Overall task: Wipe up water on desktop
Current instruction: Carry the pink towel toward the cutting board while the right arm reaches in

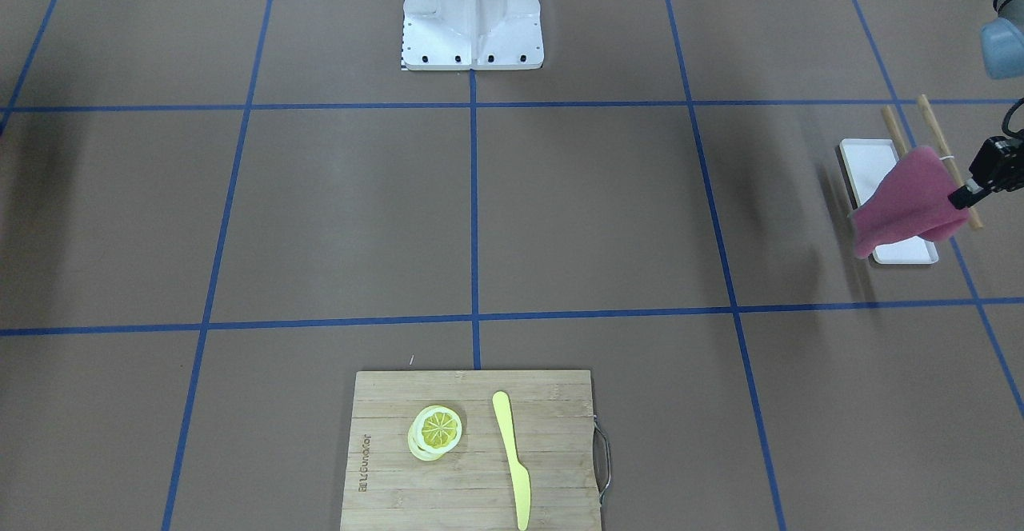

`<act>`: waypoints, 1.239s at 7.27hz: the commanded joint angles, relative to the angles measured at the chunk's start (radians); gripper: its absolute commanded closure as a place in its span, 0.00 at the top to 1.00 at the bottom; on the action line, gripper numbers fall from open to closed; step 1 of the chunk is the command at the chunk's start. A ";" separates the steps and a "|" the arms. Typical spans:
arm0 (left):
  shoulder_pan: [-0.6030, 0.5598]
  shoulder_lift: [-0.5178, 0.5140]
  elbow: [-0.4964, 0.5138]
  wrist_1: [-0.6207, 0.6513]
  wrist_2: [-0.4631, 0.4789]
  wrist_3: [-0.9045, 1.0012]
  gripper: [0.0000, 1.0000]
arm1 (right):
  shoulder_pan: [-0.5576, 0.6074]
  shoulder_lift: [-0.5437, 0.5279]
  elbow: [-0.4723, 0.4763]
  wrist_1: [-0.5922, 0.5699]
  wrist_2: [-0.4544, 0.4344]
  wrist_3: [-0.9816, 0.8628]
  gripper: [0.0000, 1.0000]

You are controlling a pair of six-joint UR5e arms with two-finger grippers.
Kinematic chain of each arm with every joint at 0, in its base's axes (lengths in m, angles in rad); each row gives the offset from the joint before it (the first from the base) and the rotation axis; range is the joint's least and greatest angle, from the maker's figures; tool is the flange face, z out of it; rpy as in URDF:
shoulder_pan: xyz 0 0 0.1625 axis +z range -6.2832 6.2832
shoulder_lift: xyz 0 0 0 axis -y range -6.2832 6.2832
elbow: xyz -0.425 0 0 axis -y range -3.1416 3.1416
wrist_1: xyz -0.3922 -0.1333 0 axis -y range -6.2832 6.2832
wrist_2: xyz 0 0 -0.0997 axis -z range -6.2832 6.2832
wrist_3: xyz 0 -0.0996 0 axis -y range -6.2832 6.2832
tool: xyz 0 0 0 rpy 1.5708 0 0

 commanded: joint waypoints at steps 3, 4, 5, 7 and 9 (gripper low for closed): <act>0.026 -0.151 -0.040 -0.002 0.003 -0.307 0.00 | -0.211 0.026 0.056 0.292 0.023 0.372 1.00; 0.040 -0.180 -0.050 0.000 0.003 -0.376 0.00 | -0.273 0.066 0.056 0.363 0.014 0.508 1.00; 0.073 -0.217 -0.054 0.000 0.020 -0.445 0.00 | -0.343 0.118 0.060 0.383 -0.046 0.639 1.00; 0.147 -0.281 -0.058 0.000 0.089 -0.556 0.00 | -0.530 0.242 0.060 0.396 -0.249 0.866 1.00; 0.195 -0.362 -0.058 0.000 0.103 -0.714 0.00 | -0.736 0.380 0.059 0.396 -0.467 1.044 1.00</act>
